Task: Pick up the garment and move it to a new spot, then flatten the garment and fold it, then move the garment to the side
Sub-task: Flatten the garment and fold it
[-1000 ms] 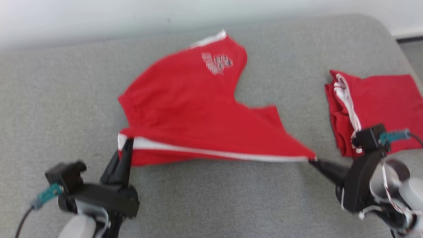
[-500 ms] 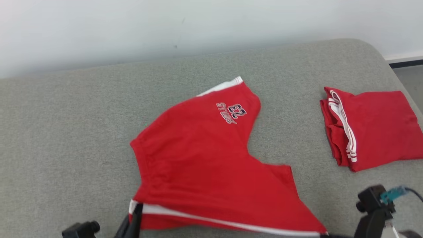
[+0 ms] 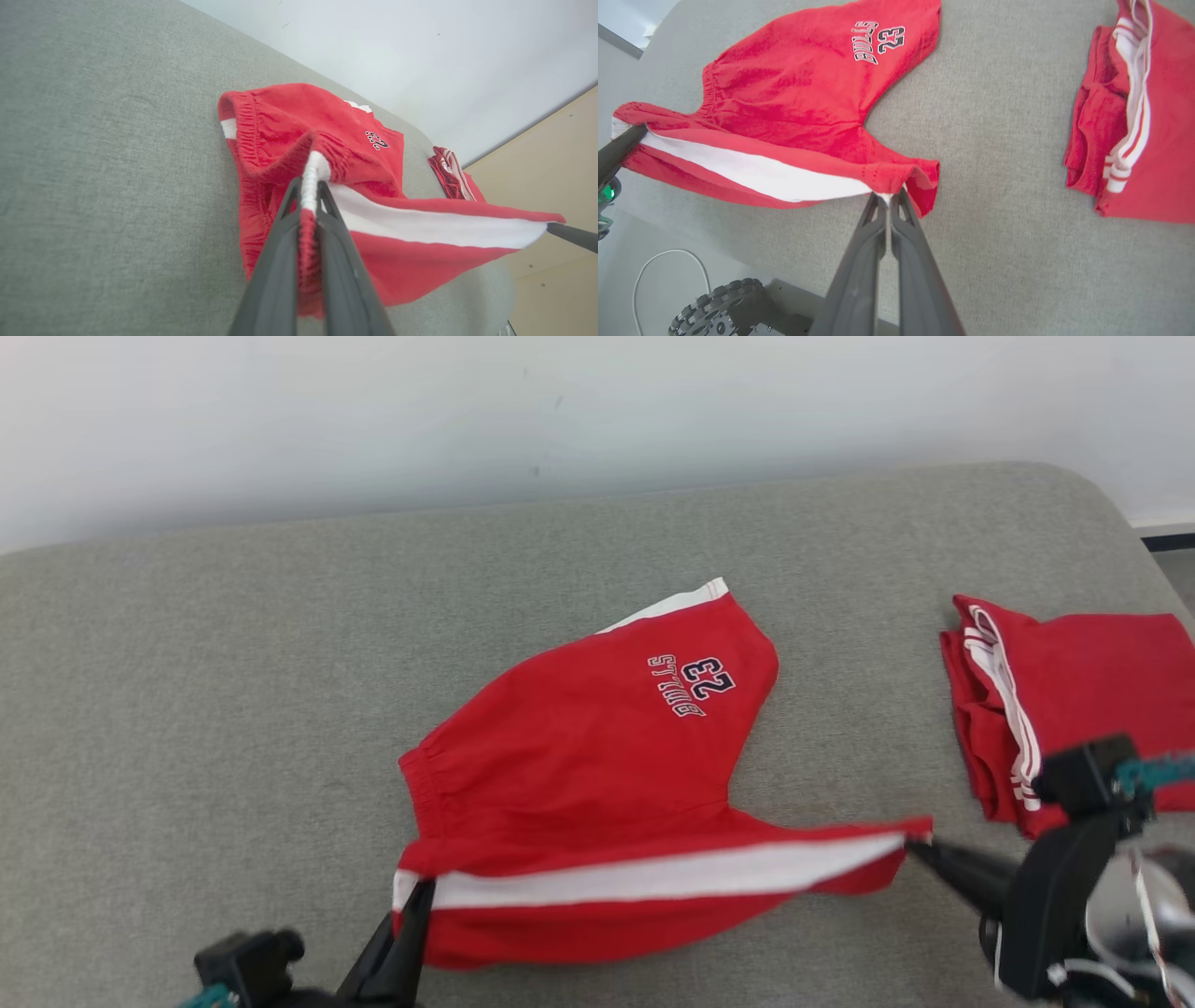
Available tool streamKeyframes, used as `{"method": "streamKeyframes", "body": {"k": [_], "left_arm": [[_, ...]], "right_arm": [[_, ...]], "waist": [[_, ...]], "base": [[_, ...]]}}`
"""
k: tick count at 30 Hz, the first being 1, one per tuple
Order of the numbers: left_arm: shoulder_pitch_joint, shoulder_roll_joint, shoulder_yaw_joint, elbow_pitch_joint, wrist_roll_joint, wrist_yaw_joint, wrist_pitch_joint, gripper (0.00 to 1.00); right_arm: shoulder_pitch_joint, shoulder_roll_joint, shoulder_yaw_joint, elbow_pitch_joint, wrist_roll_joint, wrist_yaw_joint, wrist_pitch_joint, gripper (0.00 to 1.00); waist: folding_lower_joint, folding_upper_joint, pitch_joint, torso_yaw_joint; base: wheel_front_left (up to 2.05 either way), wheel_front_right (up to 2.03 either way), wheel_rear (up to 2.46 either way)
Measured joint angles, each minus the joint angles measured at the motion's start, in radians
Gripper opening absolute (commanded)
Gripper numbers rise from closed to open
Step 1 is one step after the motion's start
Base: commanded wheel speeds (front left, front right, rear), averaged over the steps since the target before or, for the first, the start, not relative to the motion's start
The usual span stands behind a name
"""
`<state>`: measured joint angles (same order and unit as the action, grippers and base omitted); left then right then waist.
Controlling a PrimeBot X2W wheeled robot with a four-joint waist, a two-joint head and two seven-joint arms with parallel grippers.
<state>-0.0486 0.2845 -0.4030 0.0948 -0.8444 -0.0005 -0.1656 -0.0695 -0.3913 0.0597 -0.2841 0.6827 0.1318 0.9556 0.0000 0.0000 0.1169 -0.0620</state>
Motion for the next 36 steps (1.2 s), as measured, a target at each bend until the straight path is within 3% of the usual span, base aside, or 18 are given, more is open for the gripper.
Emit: {"method": "streamKeyframes", "body": {"k": [9,13,25,36], "left_arm": [[-0.192,-0.071,-0.011,0.088,-0.005,-0.025,0.012,0.0],[-0.281,-0.095,-0.015,0.15,0.022,-0.016,-0.005,0.0],[-0.455,-0.186,-0.023,0.305,0.042,0.019,-0.035,0.0],[-0.557,-0.224,-0.031,0.404,0.029,0.029,-0.069,0.0]], "right_arm": [[-0.317,-0.079,0.15,0.277,0.011,0.0,-0.22,0.0],[-0.432,-0.1,0.215,0.392,0.017,0.0,-0.306,0.0],[-0.721,-0.102,0.339,0.72,-0.033,0.0,-0.534,0.0],[-0.879,-0.059,0.396,0.951,-0.081,0.0,-0.649,0.0]], "waist": [[0.0001,0.0001,0.028,0.048],[0.0002,0.0001,0.053,0.069],[0.0002,0.0002,0.151,0.124],[0.0002,0.0002,0.226,0.17]], "base": [[0.0,0.0,0.0],[0.0,0.0,0.0],[0.0,0.0,0.0],[0.0,0.0,0.0]]}}
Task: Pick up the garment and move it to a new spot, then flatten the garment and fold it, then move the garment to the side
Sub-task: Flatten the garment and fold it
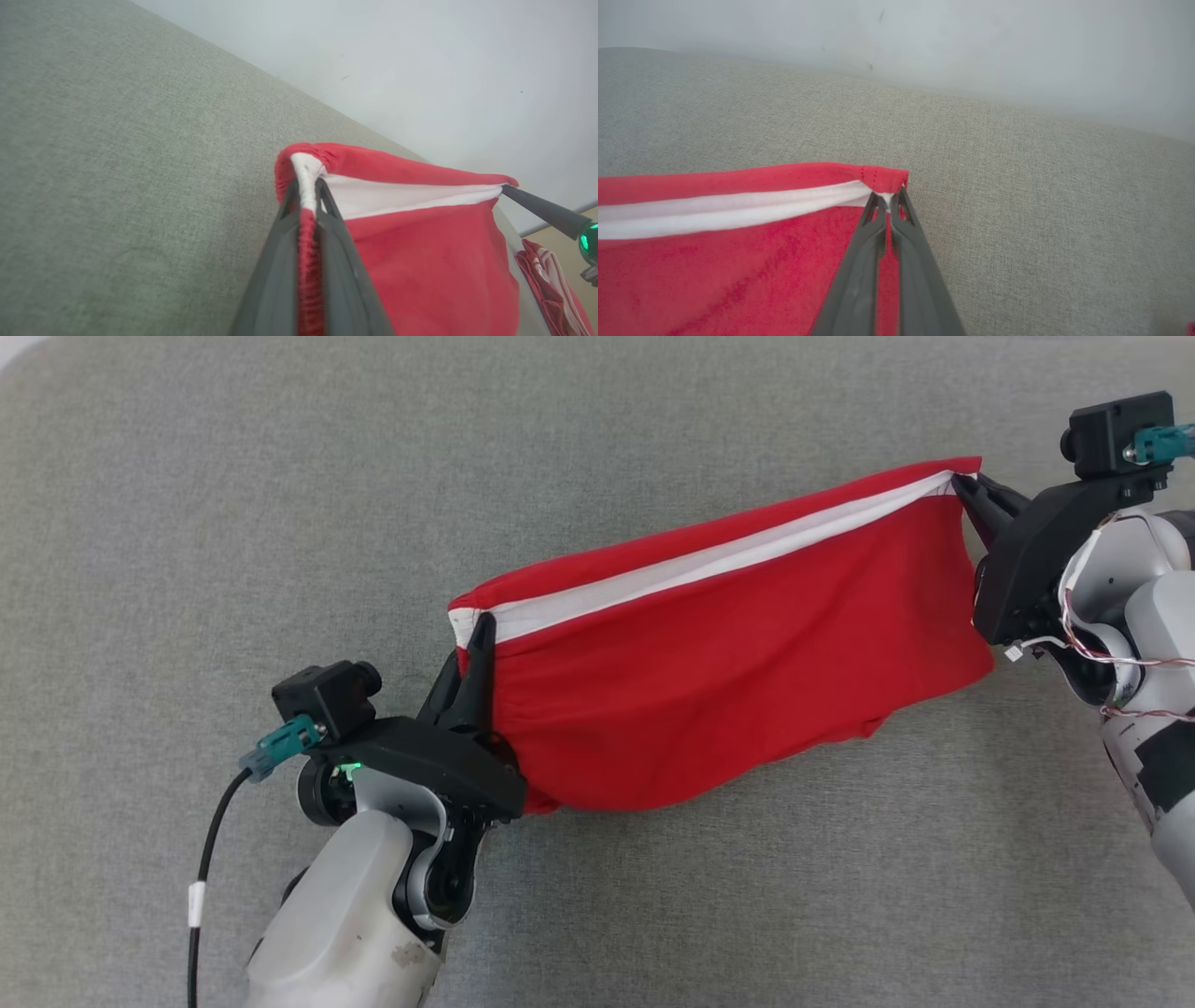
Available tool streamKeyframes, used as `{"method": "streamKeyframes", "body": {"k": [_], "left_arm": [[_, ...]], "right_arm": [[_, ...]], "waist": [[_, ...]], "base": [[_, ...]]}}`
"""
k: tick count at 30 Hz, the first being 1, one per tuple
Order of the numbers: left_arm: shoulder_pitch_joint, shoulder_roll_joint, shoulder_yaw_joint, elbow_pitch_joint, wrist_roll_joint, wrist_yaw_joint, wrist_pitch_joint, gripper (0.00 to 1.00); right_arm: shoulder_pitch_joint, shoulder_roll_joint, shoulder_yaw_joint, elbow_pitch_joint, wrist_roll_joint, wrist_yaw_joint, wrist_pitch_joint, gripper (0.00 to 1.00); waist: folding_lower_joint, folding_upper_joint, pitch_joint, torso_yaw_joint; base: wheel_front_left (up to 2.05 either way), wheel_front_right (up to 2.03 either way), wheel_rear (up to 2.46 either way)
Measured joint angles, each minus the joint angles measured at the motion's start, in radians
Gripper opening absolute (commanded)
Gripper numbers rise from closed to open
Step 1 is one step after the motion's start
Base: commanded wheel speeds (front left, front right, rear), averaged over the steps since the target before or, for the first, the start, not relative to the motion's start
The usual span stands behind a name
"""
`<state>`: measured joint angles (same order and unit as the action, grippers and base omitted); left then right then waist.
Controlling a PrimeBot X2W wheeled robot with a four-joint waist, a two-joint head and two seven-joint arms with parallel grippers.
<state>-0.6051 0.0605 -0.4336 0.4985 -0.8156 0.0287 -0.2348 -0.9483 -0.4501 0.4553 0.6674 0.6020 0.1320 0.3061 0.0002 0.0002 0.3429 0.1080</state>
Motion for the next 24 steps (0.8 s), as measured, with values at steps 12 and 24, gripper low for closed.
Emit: {"method": "streamKeyframes", "body": {"k": [12,24], "left_arm": [[-0.062,-0.01,-0.005,0.062,-0.03,0.005,-0.022,1.0],[0.139,-0.01,0.234,-0.216,0.228,-0.036,-0.029,1.0]], "right_arm": [[-0.065,0.036,0.07,0.13,0.031,0.0,-0.08,1.0],[0.004,0.001,0.084,0.169,0.179,0.0,-0.096,1.0]], "waist": [[-0.0001,0.0,0.021,0.018],[-0.0004,-0.0001,-0.067,0.01]], "base": [[0.0,0.0,0.0],[0.0,0.0,0.0]]}}
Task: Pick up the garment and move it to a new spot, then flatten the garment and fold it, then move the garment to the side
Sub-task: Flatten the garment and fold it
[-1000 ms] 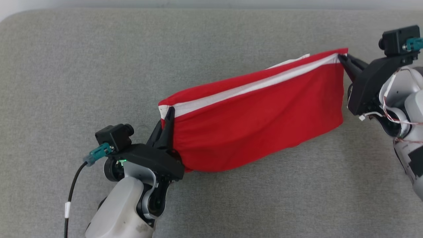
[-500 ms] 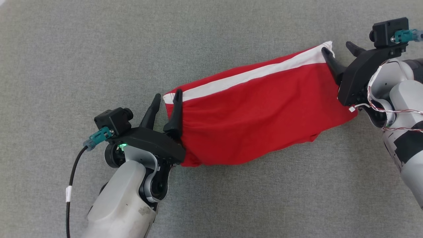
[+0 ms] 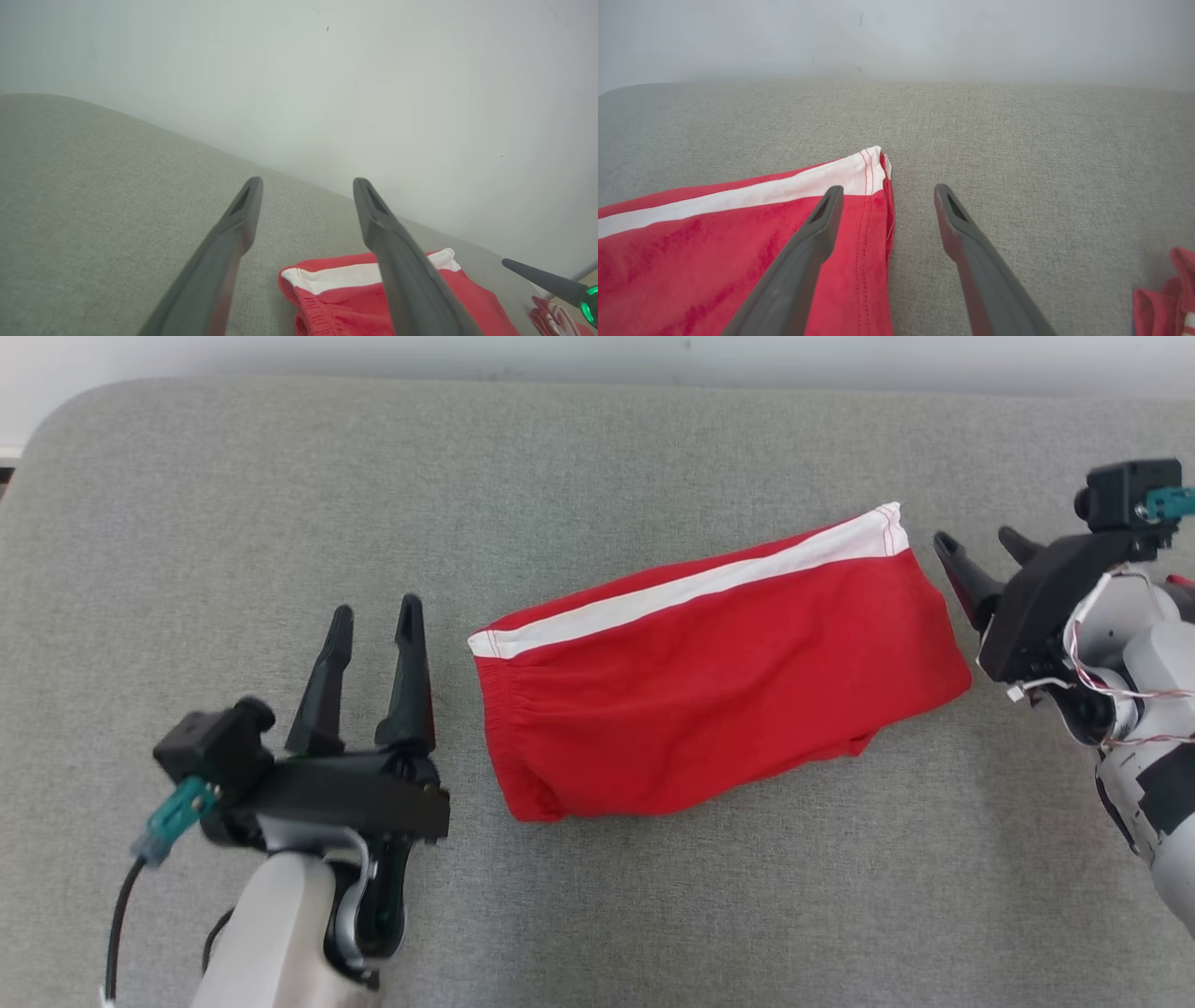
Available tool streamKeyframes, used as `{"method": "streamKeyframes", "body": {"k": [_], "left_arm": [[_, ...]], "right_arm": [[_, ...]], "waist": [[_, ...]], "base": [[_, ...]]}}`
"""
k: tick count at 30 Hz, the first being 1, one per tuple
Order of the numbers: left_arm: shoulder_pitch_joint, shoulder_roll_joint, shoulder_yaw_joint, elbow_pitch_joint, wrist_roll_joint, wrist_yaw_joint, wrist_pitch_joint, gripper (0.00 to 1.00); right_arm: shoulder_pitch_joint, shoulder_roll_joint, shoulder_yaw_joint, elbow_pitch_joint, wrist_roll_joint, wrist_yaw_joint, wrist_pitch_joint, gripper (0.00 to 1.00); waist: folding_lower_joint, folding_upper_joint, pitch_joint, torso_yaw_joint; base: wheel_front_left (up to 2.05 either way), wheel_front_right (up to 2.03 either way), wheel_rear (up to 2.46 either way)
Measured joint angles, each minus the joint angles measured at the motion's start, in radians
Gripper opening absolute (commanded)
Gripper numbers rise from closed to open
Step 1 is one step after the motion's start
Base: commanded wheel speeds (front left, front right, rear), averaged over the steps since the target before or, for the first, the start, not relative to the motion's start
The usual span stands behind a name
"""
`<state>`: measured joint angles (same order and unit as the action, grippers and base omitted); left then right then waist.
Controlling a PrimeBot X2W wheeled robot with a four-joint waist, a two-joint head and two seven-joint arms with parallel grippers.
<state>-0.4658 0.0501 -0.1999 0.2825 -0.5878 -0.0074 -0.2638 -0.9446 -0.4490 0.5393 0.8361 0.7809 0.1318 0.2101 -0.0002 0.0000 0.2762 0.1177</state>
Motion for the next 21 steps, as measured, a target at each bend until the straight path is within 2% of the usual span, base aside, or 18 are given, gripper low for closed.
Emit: {"method": "streamKeyframes", "body": {"k": [8,21], "left_arm": [[0.173,0.0,0.055,-0.149,0.163,-0.028,0.0,1.0],[0.308,0.0,0.095,-0.218,0.156,-0.019,0.0,1.0]], "right_arm": [[0.037,-0.006,-0.021,0.073,0.037,0.0,-0.016,1.0],[0.031,0.033,-0.045,0.214,0.049,0.0,-0.007,1.0]], "waist": [[0.0,0.0,-0.005,0.033],[0.0001,0.0,0.018,0.1]], "base": [[0.0,0.0,0.0],[0.0,0.0,0.0]]}}
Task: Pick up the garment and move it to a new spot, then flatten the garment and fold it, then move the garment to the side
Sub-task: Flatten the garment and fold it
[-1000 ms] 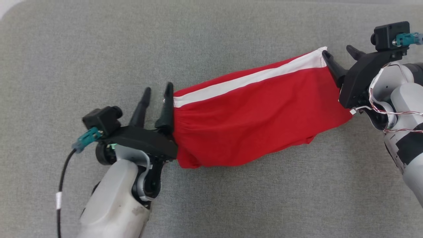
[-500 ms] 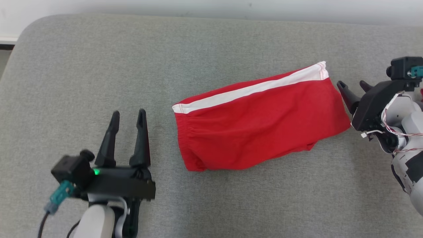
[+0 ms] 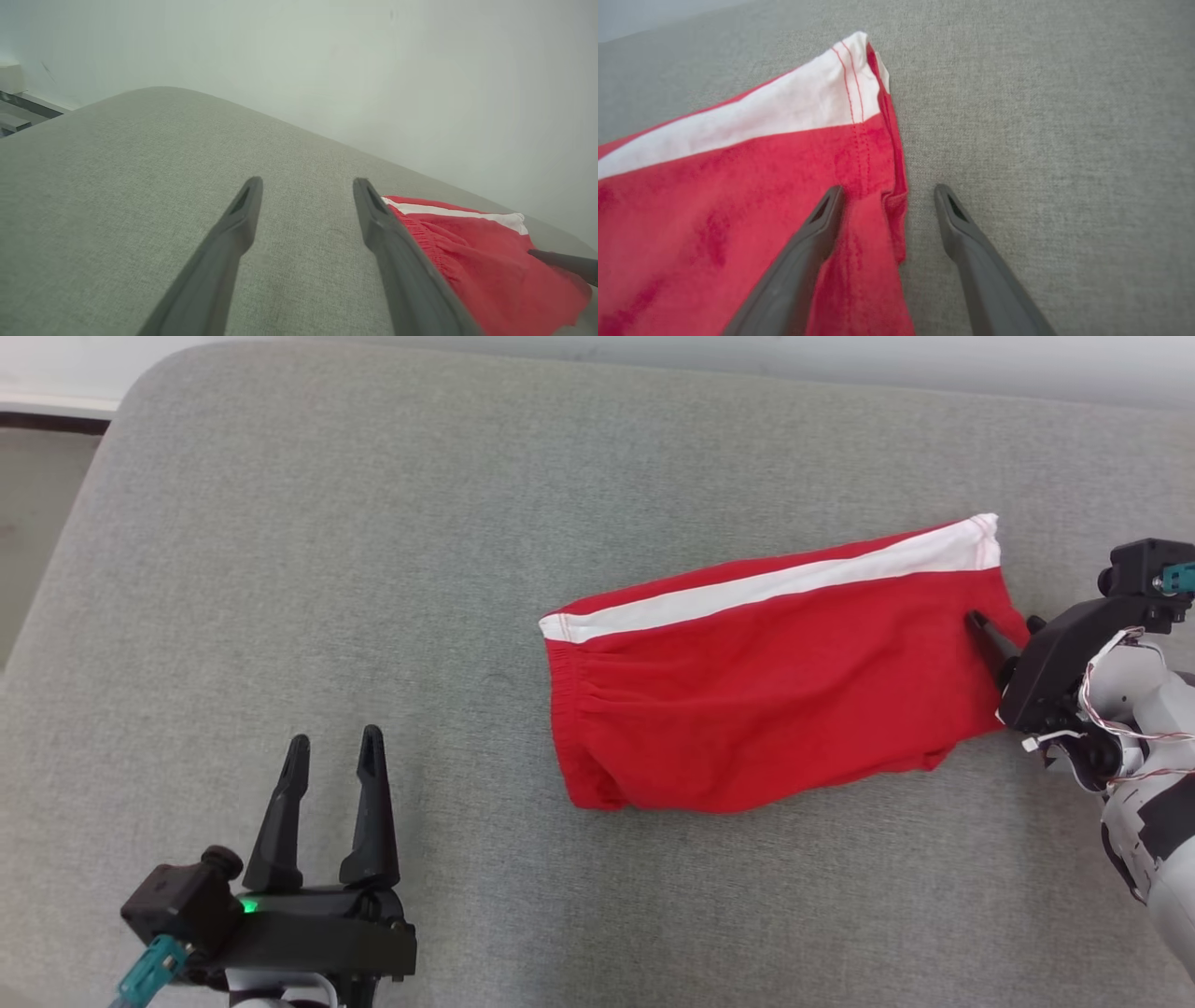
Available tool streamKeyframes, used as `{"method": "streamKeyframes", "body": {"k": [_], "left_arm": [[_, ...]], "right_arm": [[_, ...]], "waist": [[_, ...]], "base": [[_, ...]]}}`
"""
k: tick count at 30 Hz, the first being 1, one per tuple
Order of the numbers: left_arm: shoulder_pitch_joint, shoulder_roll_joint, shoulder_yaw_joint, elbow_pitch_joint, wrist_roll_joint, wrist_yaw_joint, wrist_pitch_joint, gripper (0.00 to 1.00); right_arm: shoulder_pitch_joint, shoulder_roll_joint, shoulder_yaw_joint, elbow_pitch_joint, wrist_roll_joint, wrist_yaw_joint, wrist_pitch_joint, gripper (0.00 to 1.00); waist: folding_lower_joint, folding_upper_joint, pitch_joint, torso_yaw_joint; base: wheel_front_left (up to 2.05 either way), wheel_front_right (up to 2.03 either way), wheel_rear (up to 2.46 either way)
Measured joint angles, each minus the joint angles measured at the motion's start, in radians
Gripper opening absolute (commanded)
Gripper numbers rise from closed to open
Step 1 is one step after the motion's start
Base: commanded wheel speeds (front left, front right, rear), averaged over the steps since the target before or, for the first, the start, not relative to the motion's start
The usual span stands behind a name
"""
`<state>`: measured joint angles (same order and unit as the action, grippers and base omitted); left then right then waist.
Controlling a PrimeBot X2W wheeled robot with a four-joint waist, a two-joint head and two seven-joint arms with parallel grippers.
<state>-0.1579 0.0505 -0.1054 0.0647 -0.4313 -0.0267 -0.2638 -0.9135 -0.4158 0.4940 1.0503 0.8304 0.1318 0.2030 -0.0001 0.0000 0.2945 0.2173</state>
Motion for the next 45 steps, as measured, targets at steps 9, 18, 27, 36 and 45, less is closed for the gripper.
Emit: {"method": "streamKeyframes", "body": {"k": [9,18,27,36,45], "left_arm": [[0.024,0.0,0.006,-0.021,-0.009,0.007,0.0,1.0],[0.04,0.0,0.024,-0.026,-0.029,0.01,0.0,1.0],[0.069,0.0,0.028,-0.032,-0.025,0.027,0.0,1.0],[0.095,0.0,0.02,-0.031,-0.025,0.035,0.0,1.0],[0.109,0.0,0.012,-0.028,-0.028,0.046,0.0,1.0]], "right_arm": [[-0.035,0.025,0.004,0.074,-0.015,-0.005,0.033,0.06],[-0.036,0.036,0.028,0.11,-0.055,0.001,-0.01,0.0],[-0.004,-0.016,0.004,0.187,-0.101,0.0,-0.144,0.0],[-0.004,-0.059,0.006,0.201,-0.15,0.0,-0.205,0.0],[-0.041,0.034,0.076,0.085,-0.211,0.0,-0.187,0.0]], "waist": [[-0.0001,-0.0001,0.015,0.034],[0.0001,0.0,0.0,0.029],[0.0002,0.0,-0.043,-0.011],[0.0001,0.0001,-0.088,-0.057],[0.0001,0.0001,-0.136,-0.084]], "base": [[0.0,0.0,0.0],[0.0,0.0,0.0],[0.0,0.0,0.0],[0.0,0.0,0.0],[0.0,0.0,0.0]]}}
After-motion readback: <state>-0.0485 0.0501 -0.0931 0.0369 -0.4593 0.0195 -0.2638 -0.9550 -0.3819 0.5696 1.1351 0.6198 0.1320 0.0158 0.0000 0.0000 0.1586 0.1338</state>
